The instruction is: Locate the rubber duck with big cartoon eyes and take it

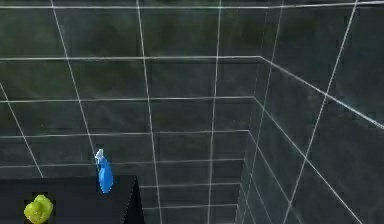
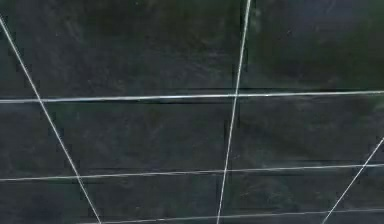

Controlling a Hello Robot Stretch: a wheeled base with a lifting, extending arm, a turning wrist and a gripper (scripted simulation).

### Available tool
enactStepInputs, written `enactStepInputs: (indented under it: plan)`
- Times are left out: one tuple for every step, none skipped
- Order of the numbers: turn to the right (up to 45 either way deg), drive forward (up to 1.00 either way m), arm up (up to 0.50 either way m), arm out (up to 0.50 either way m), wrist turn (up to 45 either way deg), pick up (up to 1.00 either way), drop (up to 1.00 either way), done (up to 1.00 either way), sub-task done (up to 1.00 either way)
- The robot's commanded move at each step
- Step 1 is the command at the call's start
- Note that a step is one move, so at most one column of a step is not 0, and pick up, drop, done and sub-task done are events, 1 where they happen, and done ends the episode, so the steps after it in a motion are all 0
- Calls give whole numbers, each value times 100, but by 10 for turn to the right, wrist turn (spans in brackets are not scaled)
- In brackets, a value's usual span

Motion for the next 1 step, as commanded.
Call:
enactStepInputs:
  plan:
    - [0, 55, 0, 0, 0, 0, 0, 0, 0]
